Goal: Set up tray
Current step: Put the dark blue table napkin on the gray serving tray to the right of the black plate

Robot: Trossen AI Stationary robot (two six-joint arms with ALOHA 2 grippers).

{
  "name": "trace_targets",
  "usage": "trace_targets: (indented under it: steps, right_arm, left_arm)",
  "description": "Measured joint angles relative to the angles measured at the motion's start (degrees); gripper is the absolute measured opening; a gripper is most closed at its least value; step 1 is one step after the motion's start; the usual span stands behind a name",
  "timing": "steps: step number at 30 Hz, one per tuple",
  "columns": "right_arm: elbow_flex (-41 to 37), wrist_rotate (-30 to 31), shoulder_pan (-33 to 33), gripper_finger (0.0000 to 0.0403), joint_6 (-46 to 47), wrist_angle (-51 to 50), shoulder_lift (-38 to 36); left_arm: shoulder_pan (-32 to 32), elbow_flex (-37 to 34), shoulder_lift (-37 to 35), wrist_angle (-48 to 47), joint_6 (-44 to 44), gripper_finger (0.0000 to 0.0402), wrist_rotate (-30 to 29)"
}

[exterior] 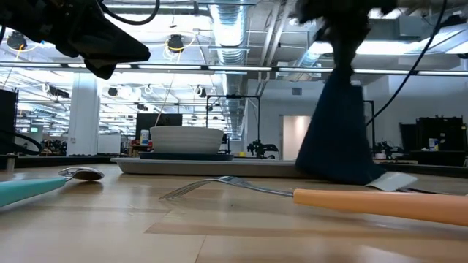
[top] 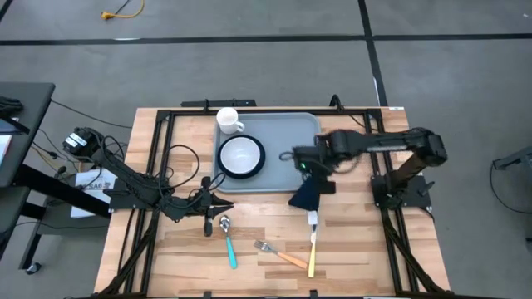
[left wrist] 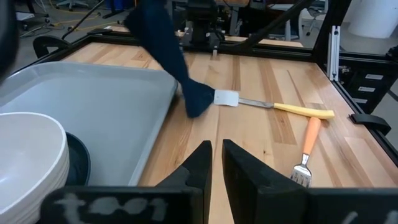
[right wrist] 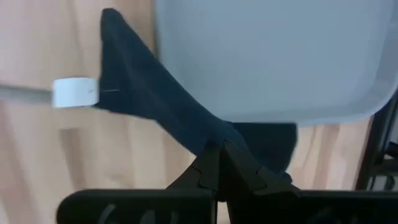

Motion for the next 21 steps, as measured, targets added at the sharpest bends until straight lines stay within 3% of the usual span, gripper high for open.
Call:
trace_targets:
  steps: [11,21]
  right_arm:
    - [0.3,-1.4,-16.3,0.0000,-13.0,15.0,7.7]
    - [0.3,-3.5,-21.4,0.0000,-19.4,24.7,17.1]
  left_arm:
    - [0.0,0.0,0.0,-0.2,-0.4,0.0025,0.0]
    - [0.0,0.0,0.0,0.0,-0.9,0.0025,-0.3]
